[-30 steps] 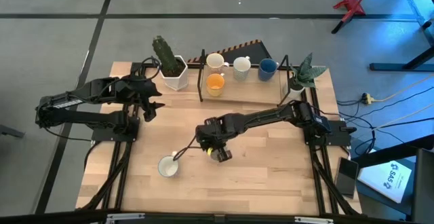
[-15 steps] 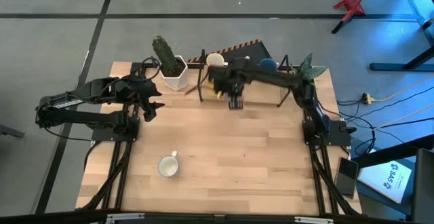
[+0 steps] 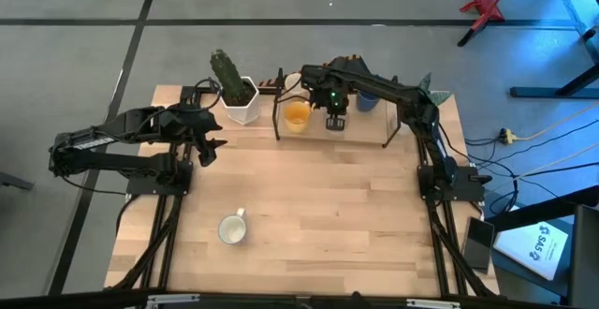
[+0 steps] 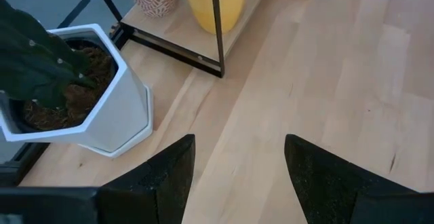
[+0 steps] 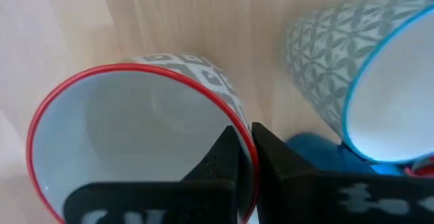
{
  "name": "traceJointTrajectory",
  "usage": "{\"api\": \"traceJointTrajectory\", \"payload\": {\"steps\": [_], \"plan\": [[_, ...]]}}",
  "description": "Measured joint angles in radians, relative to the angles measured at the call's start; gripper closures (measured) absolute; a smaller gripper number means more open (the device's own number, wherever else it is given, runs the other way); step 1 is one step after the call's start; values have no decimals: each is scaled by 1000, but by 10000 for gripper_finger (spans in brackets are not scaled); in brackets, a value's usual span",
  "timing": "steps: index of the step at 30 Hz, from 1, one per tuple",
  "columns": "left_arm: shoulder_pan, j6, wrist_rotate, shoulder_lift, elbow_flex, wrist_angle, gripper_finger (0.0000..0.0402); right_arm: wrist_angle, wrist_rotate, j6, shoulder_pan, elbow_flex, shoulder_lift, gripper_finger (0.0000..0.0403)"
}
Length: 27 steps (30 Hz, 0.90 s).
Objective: Place coffee mugs
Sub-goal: Put the white red patterned mug on the shelf
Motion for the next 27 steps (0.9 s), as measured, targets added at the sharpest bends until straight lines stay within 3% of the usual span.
{"api": "traceJointTrajectory", "payload": {"steps": [6, 18, 27], "plan": [[0, 0, 0, 0, 0, 0, 179, 88, -62, -24, -19, -48, 0, 402], [0, 1, 0, 0, 0, 0, 179, 116, -75, -52, -61, -51, 0, 401], [0, 6, 0, 0, 0, 0, 179, 119, -110, -52, -61, -51, 0, 352]]}}
